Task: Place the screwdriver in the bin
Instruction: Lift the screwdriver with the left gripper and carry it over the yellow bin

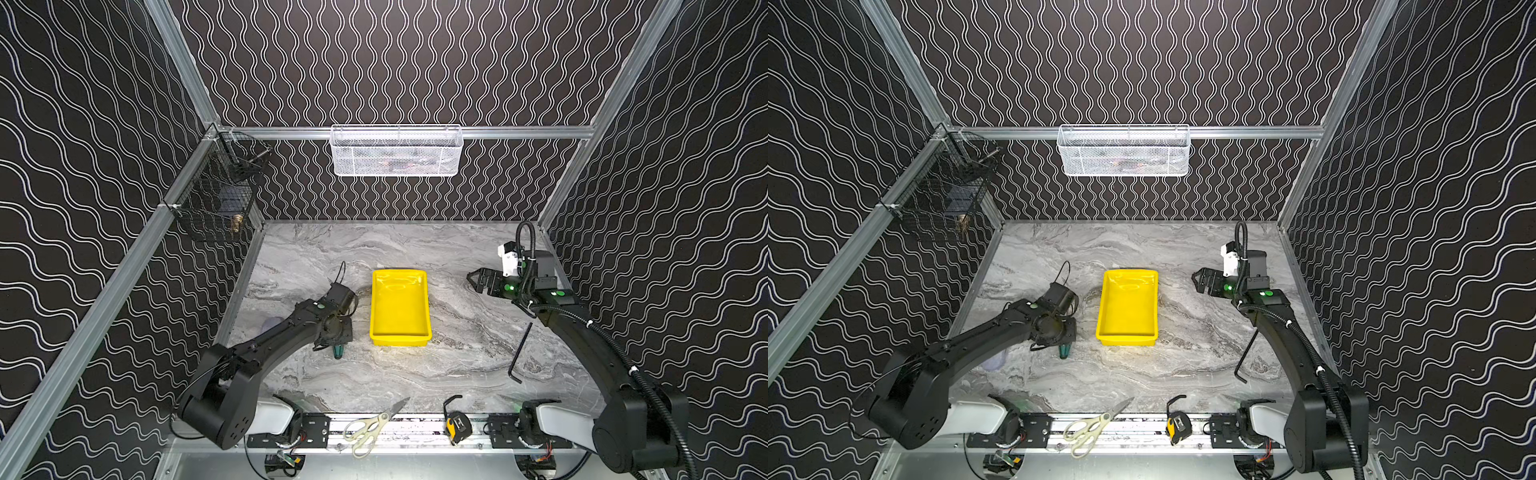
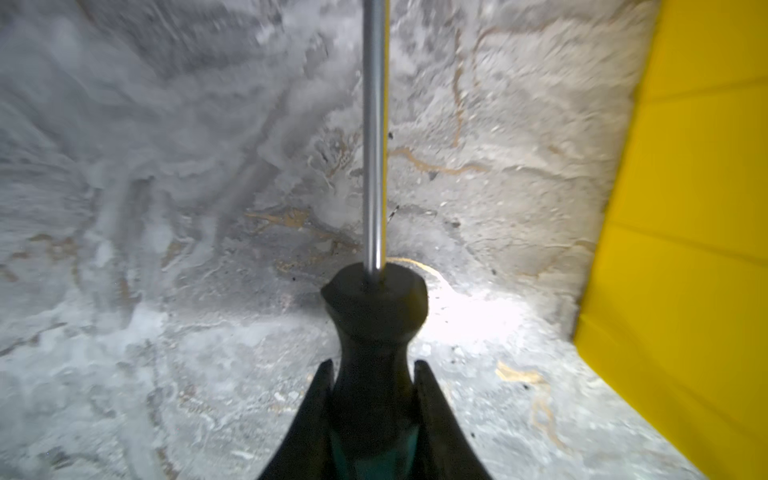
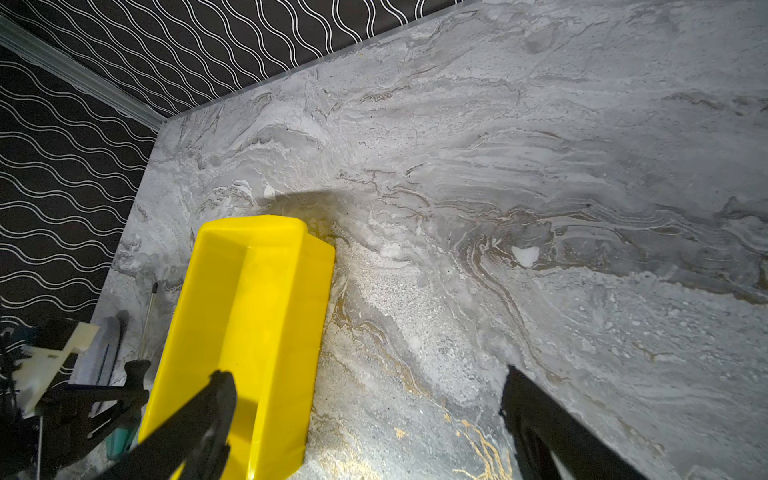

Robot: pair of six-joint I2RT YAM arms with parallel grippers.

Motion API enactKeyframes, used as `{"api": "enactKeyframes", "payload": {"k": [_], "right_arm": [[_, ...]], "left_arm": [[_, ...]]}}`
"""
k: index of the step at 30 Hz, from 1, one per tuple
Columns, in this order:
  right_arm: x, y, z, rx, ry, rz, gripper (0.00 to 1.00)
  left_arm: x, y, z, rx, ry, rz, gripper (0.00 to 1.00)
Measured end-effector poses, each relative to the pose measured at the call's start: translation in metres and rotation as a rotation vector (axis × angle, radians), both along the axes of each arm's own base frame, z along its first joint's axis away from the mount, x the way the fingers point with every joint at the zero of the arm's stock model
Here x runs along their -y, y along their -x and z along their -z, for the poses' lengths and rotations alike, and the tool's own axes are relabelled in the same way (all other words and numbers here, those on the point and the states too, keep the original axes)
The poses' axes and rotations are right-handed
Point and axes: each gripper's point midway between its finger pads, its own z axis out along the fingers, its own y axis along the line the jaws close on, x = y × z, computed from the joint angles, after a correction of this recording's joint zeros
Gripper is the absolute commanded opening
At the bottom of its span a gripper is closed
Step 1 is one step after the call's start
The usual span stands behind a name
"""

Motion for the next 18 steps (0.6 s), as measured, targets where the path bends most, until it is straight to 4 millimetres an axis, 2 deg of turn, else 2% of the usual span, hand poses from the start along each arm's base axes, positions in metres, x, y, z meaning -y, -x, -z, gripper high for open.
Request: {"api": "enactKeyframes", "payload": {"k": [5,9,11,14,18], "right_arm": [[-0.002,0.001,-0.001,-0.001,-0.012,-0.010,1.00],[-0.003,0.002,-0.003,0.004,-0.017,-0.016,0.99],[-0.004,0.001,-0.004,0.009,-0.020,-0.018,0.99],[-0.005,0.001,-0.005,0.012,-0.023,-0.021,1.00],[-0.005,0.000,-0.006,0.019,-0.024,-0.021,0.99]], "left_arm": [[0.004,-0.009,-0.035,0.057,0.022,0.005,0.10],[0.020,-0.024,-0.070,0.114,0.046,0.048,0.13],[0.035,-0.031,-0.084,0.136,0.055,0.085,0.13],[0.071,-0.040,-0.100,0.166,0.059,0.172,0.12],[0.112,-0.047,-0.099,0.163,0.047,0.269,0.12]]}}
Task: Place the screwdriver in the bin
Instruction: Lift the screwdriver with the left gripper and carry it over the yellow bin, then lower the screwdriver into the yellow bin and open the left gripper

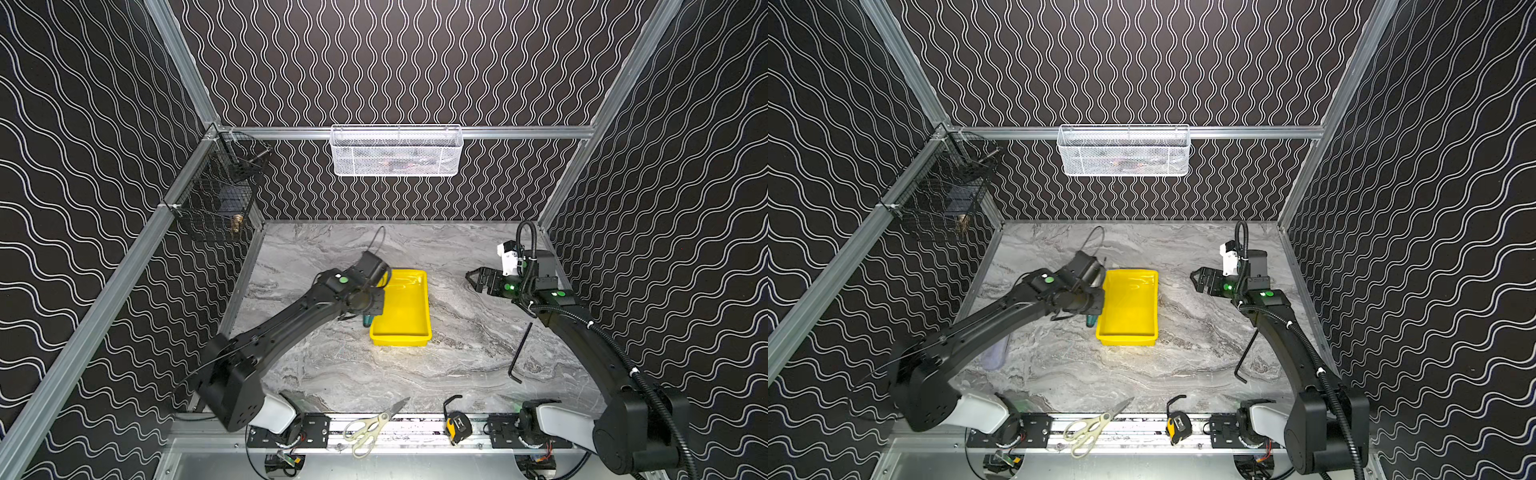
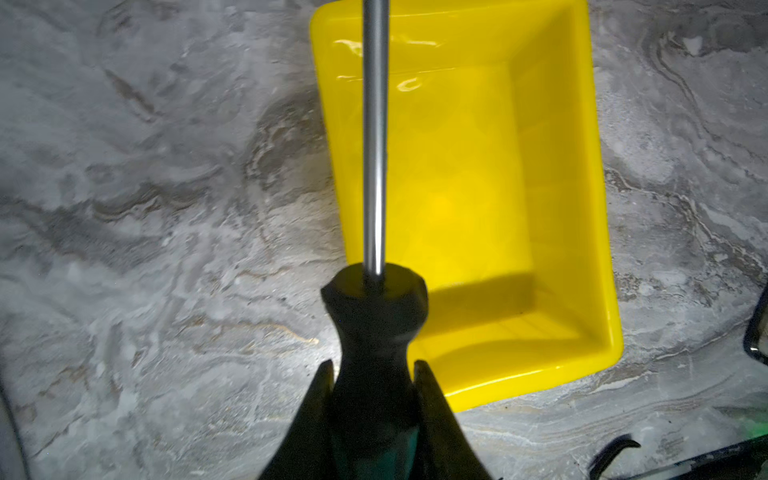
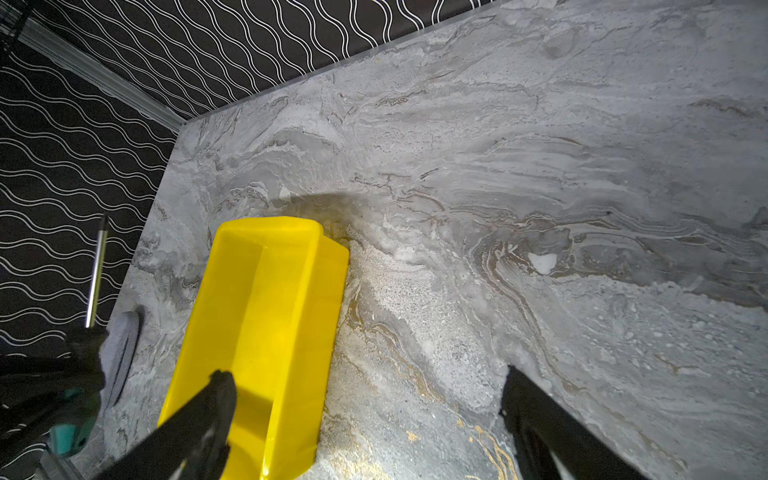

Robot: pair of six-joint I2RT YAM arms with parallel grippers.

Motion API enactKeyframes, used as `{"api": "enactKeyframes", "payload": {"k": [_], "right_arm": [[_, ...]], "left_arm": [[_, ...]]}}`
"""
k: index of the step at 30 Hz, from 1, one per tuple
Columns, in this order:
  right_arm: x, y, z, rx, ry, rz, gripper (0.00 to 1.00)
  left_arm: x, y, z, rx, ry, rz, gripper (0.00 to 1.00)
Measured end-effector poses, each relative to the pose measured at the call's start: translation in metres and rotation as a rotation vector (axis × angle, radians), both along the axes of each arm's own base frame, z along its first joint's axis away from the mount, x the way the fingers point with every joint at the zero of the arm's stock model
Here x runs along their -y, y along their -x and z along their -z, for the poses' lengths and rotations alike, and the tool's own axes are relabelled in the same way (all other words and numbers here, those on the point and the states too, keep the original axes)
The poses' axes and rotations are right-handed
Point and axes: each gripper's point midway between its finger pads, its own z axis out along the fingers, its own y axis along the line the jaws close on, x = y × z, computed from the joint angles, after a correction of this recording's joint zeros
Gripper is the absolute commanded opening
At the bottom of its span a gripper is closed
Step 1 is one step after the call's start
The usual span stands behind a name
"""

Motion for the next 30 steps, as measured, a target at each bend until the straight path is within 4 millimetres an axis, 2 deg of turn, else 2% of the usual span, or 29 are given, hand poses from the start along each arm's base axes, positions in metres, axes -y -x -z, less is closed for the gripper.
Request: {"api": "enactKeyframes", "payload": {"k": [4,8,17,26,30], "right_arm": [[0.000,-0.001,-0.002,0.007,-0.001,-0.001,0.99],[-0.001,-0.001,-0.001,0.006,-0.003,-0.003,0.99],[-0.001,-0.001,0.000,0.002,-0.002,-0.003,0.99],[-0.001,-0.001,0.000,0.005,-0.005,-0.005,1.00],[-0.001,-0.001,0.000,0.005,-0.005,-0.005,1.00]], "left_arm": [[0.031,-0.006,0.018,-0.015,-0.042,0.069,0.11],[0.049,-0.008,0.043,-0.047,-0.078,0.107,0.14],[0.057,-0.011,0.089,-0.102,-0.140,0.137,0.18],[0.058,-0.012,0.119,-0.130,-0.165,0.141,0.26],[0.059,-0.012,0.127,-0.136,-0.171,0.141,0.31]]}}
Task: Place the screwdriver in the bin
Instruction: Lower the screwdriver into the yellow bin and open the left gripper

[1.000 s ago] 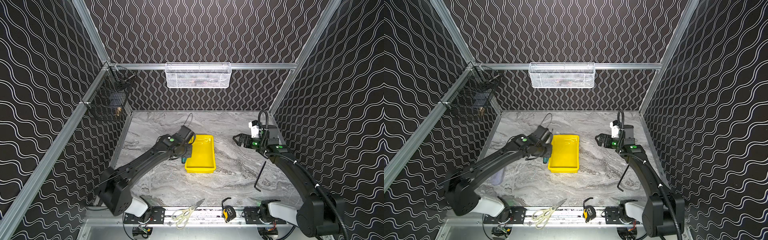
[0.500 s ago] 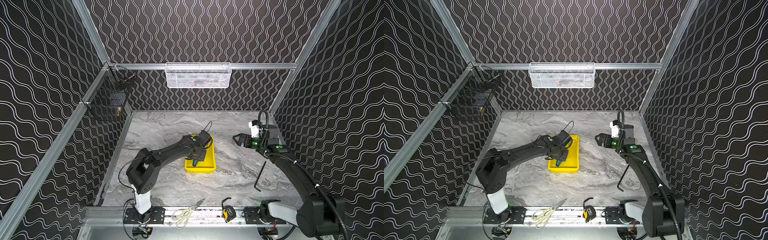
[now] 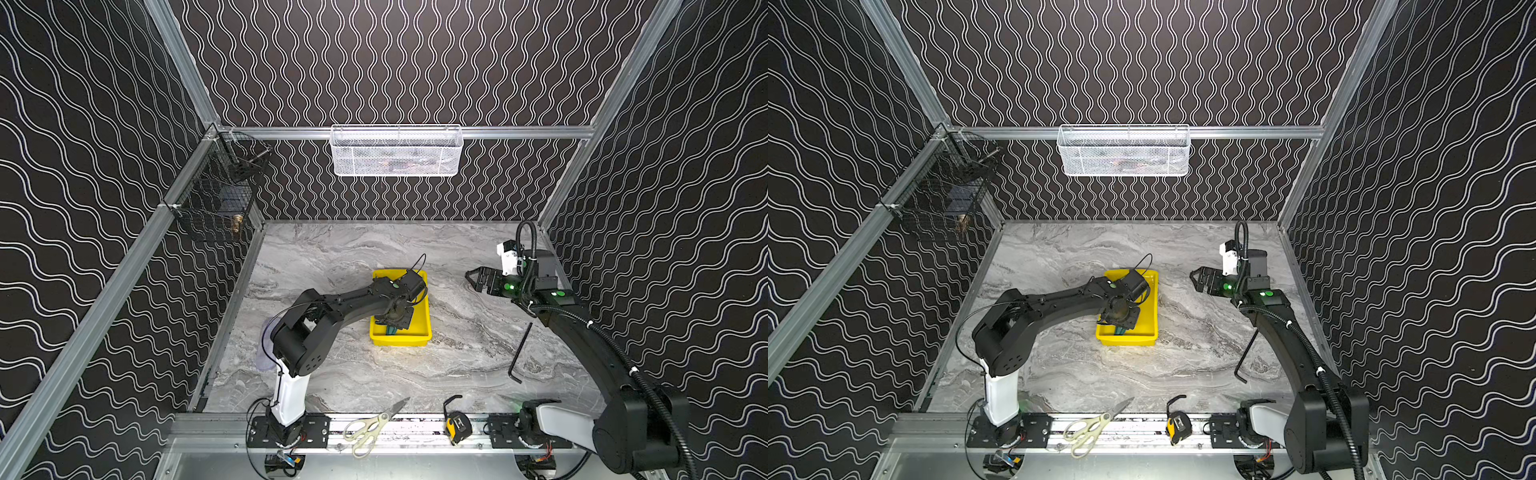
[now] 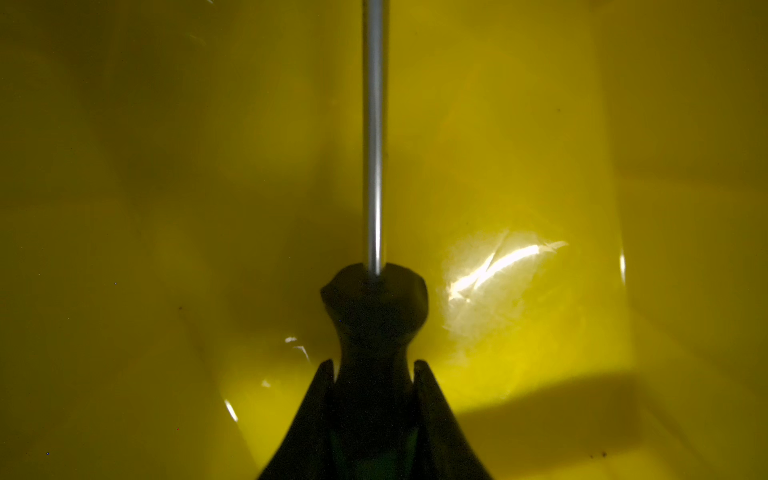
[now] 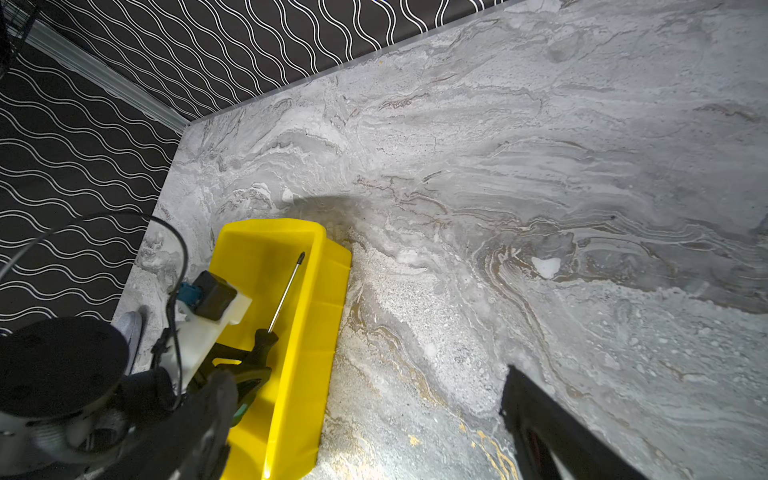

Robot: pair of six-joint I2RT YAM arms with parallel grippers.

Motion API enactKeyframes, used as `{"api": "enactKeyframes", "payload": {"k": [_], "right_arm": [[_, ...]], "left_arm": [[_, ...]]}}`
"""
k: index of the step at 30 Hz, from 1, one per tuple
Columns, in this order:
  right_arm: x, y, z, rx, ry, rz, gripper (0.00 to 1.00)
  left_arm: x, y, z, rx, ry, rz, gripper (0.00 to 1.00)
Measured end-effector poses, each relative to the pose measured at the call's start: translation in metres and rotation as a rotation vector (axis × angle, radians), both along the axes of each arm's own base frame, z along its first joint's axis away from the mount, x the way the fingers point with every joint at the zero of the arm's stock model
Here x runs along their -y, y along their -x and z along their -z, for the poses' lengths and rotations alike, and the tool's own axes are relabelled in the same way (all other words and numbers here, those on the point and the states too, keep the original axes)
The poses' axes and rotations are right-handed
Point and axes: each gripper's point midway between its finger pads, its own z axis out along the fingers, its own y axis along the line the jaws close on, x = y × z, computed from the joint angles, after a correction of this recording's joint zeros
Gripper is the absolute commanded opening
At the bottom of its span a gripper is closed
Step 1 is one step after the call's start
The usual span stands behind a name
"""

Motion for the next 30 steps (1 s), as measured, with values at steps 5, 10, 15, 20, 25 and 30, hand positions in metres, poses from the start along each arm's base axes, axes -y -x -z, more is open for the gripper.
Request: {"api": "enactKeyframes", "payload": {"k": [5,10,15,20,25,30], "right_arm": [[0.000,0.000,-0.001,0.004,0.000,0.000,0.99],[0.000,0.000,0.000,0.003,-0.001,0.000,0.99],[0.000,0.000,0.000,0.004,-0.001,-0.001,0.99],[-0.001,0.000,0.000,0.006,-0.003,-0.003,1.00],[-0.001,0.000,0.003,-0.002,-0.005,-0.005,0.99],[-0.001,0.000,0.003,-0.001,-0.003,-0.005,0.99]], "left_arm": [[0.000,0.000,0.003,0.004,0.003,0.000,0.39],[0.000,0.000,0.006,0.005,0.006,-0.004,0.43],[0.003,-0.003,0.009,0.017,0.014,-0.005,0.47],[0.005,-0.006,0.006,0.025,0.021,-0.006,0.51],[0.007,-0.009,-0.005,0.042,0.033,-0.007,0.59],[0.012,-0.015,-0.030,0.083,0.068,-0.008,0.73]]}}
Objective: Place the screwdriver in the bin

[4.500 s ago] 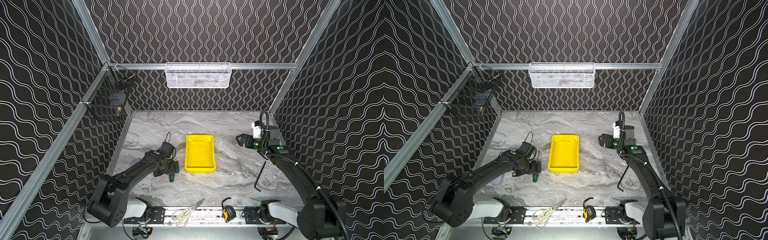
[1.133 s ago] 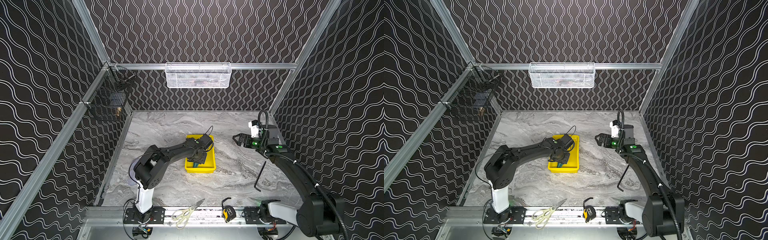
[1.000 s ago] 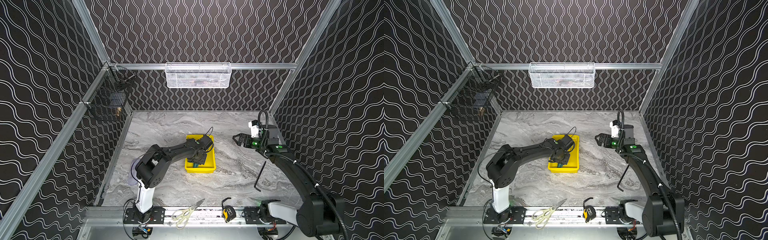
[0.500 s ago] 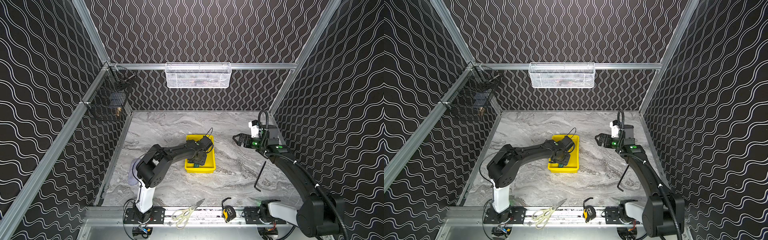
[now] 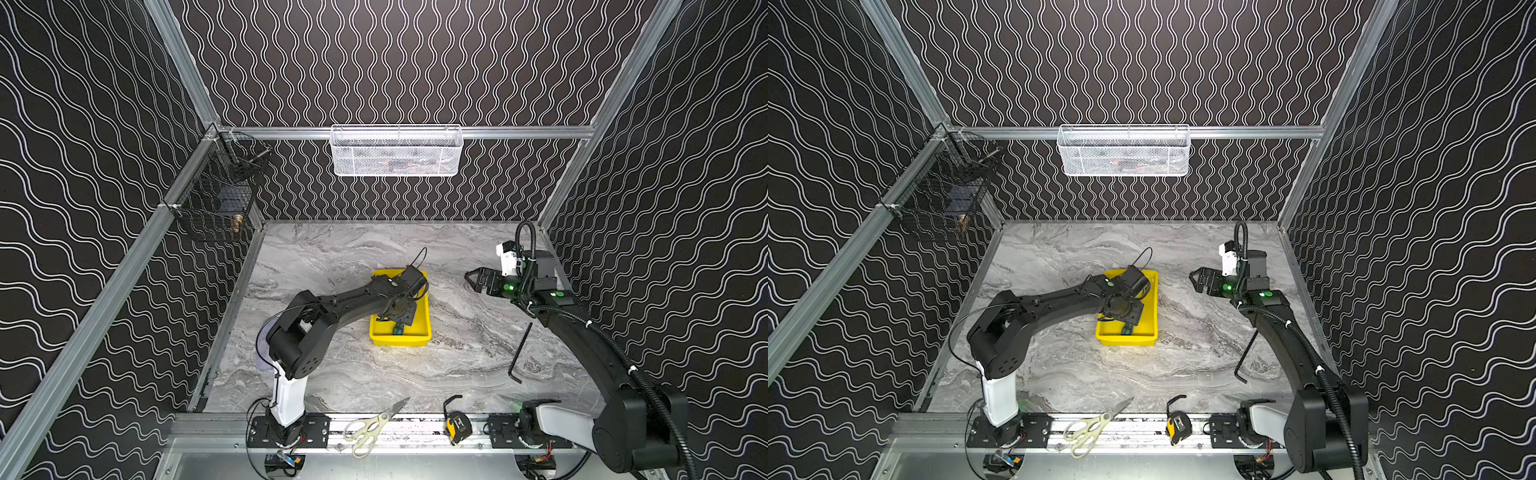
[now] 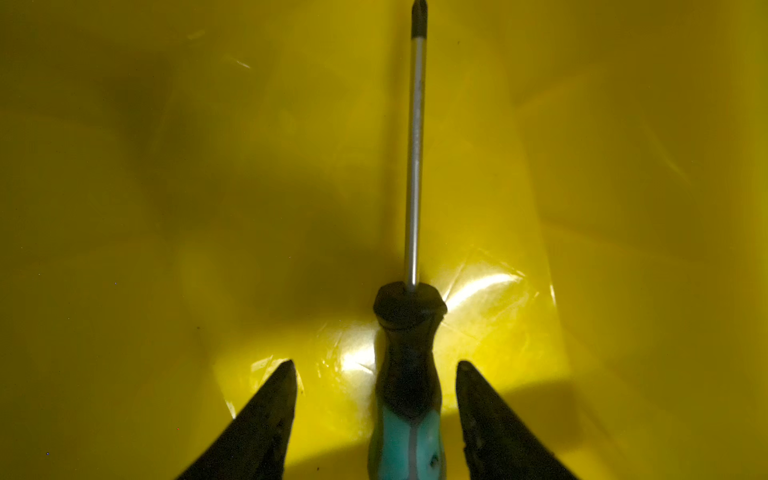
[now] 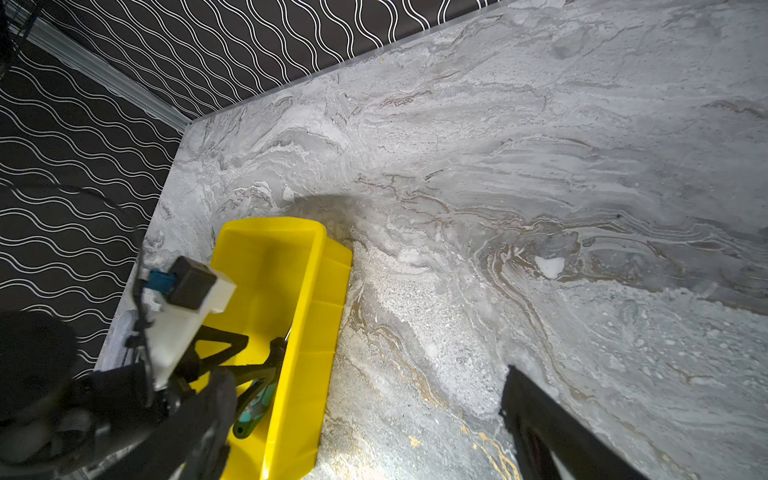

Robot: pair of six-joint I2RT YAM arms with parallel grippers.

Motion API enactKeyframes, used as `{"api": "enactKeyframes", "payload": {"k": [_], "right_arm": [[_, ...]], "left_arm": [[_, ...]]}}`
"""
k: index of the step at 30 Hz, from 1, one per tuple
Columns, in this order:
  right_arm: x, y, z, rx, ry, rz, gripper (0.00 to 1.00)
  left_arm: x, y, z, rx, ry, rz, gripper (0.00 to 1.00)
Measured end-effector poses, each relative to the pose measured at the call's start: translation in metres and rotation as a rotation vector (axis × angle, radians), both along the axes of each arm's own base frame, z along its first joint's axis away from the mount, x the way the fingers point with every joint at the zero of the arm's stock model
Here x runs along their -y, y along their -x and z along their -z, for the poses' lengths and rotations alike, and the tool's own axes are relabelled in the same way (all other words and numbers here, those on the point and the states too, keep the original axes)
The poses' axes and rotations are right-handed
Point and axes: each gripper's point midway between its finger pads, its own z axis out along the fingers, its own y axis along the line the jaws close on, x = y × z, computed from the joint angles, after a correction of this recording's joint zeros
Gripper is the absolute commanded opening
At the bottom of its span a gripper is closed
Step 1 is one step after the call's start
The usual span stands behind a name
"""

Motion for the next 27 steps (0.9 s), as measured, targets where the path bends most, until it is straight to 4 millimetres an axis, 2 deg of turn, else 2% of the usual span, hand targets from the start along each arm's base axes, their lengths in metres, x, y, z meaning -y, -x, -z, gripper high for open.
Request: {"api": "enactKeyframes", "payload": {"k": [5,7,13,16,19,24,27], "right_arm": [[0.002,0.000,-0.006,0.014,0.007,0.006,1.00],[0.003,0.001,-0.012,0.032,0.010,0.011,0.99],[0.010,-0.004,-0.055,0.153,0.028,0.051,1.00],[0.014,-0.011,-0.085,0.224,0.035,0.076,1.00],[0.021,-0.013,-0.114,0.295,0.043,0.112,1.00],[0.037,-0.013,-0.141,0.362,0.063,0.183,1.00],[0.043,-0.009,-0.150,0.388,0.070,0.210,0.99]], "left_arm": [[0.000,-0.006,-0.036,0.068,0.029,0.008,0.87],[-0.002,-0.008,-0.057,0.110,0.045,0.010,0.91],[-0.021,-0.015,-0.126,0.287,0.075,0.019,0.99],[-0.046,-0.021,-0.154,0.365,0.078,-0.012,0.99],[-0.084,-0.027,-0.175,0.424,0.084,-0.073,0.99],[-0.137,-0.023,-0.200,0.531,0.089,-0.136,0.99],[-0.152,-0.017,-0.213,0.596,0.096,-0.143,0.99]]}}
